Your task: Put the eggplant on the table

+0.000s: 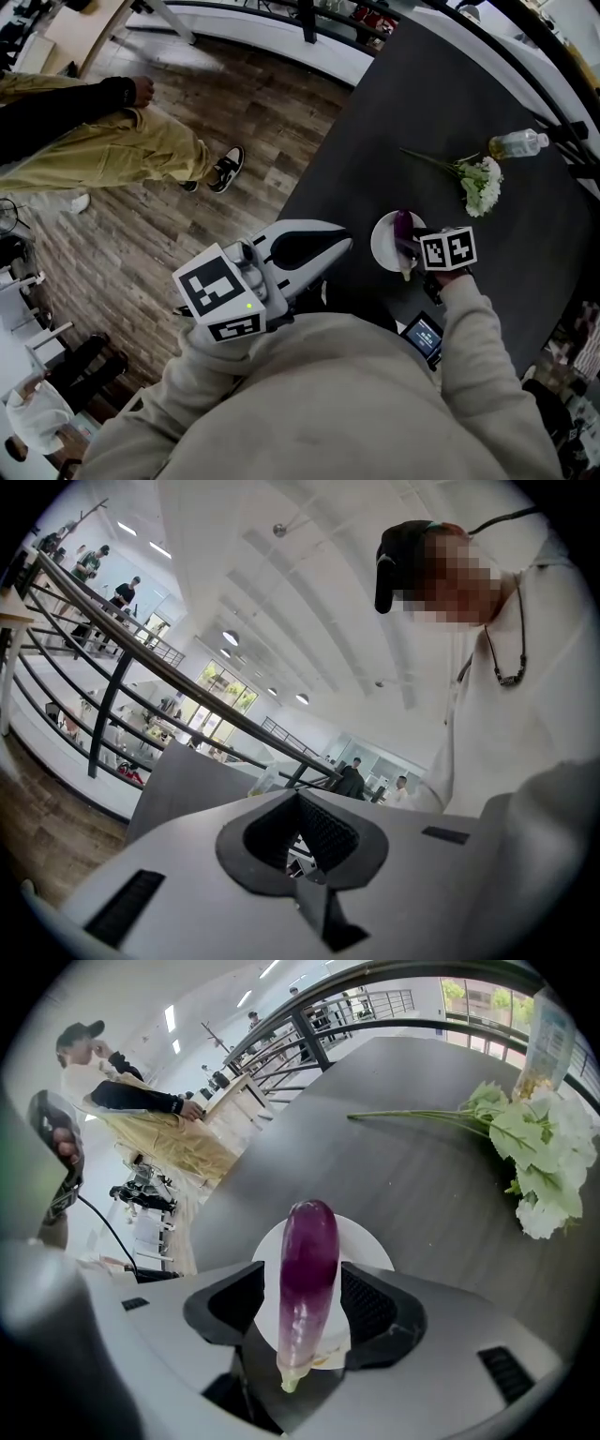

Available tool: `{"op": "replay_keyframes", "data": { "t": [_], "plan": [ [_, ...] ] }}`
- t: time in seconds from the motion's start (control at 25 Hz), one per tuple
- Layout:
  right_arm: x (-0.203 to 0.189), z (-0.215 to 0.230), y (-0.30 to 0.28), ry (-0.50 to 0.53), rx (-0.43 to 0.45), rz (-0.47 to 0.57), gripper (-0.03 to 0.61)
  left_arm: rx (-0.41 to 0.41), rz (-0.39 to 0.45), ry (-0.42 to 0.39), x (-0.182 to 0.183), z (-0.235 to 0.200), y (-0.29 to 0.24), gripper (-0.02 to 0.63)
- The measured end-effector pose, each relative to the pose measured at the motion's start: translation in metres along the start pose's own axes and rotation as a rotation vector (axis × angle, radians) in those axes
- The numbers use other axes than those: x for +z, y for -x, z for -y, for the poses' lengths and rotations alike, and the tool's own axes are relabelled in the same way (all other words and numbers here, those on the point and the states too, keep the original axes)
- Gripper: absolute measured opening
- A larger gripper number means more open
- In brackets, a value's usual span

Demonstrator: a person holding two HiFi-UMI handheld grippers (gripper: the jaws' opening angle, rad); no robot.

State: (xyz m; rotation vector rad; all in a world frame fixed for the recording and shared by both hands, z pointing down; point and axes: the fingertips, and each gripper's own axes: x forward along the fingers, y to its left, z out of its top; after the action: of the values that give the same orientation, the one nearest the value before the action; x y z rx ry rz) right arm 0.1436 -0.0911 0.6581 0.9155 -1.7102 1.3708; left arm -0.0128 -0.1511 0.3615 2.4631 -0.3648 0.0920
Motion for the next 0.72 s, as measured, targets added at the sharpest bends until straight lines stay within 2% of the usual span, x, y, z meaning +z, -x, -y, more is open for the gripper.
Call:
{"op": "replay_keyframes", "data": {
  "t": [0.4,0.72],
  "plan": [
    [0.005,-0.007,0.013,-0.018,0.019,0.051,0.268,-0.038,-0.011,-0.047,0.01,0.007,-0.002,0.006],
    [0.017,-0.015,0.054,-0.095,0.046,0.193,0.268,-0.115,-0.036,-0.098,0.026,0.022,-0.015,0.006]
  ]
}}
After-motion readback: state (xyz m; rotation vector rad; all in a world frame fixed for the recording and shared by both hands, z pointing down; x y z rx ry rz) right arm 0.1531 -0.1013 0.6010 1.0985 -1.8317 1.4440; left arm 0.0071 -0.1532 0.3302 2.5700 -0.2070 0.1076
